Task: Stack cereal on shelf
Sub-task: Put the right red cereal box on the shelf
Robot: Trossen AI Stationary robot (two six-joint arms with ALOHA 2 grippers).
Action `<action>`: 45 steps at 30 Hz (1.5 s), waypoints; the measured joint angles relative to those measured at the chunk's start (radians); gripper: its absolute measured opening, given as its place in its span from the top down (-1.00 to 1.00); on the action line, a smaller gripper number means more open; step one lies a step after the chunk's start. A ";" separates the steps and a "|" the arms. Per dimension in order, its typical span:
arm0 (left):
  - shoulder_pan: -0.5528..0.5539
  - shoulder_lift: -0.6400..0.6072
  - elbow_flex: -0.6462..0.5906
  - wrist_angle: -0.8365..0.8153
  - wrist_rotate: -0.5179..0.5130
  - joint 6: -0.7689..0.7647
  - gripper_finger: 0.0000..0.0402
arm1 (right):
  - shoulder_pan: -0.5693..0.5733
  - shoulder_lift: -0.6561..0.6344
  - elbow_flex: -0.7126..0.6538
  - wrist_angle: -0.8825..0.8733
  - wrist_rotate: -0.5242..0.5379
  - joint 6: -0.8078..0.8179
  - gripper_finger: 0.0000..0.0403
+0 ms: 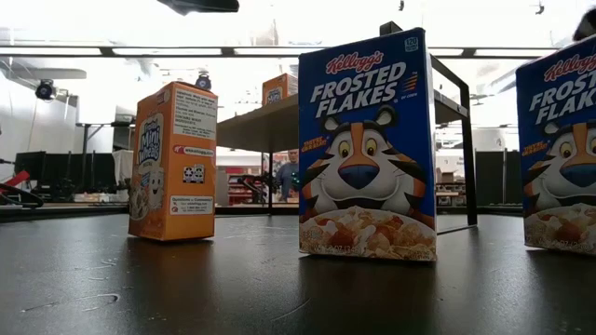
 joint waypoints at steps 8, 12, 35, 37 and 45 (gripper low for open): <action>0.000 0.000 0.000 0.001 0.000 0.000 0.81 | -0.033 -0.064 0.250 -0.311 -0.008 0.050 0.29; 0.000 0.000 0.000 0.001 0.000 0.000 0.81 | -0.087 -0.091 0.355 -0.375 0.041 -0.010 0.30; 0.000 0.000 0.000 0.001 0.000 0.000 0.81 | -0.630 0.055 0.652 -0.131 0.114 -0.774 0.30; 0.000 0.000 0.000 0.001 0.000 0.000 0.81 | -0.658 0.096 0.652 -0.135 0.090 -0.789 0.30; 0.000 0.000 0.000 0.001 0.000 0.000 0.81 | -0.730 0.232 0.651 -0.138 0.007 -0.789 0.30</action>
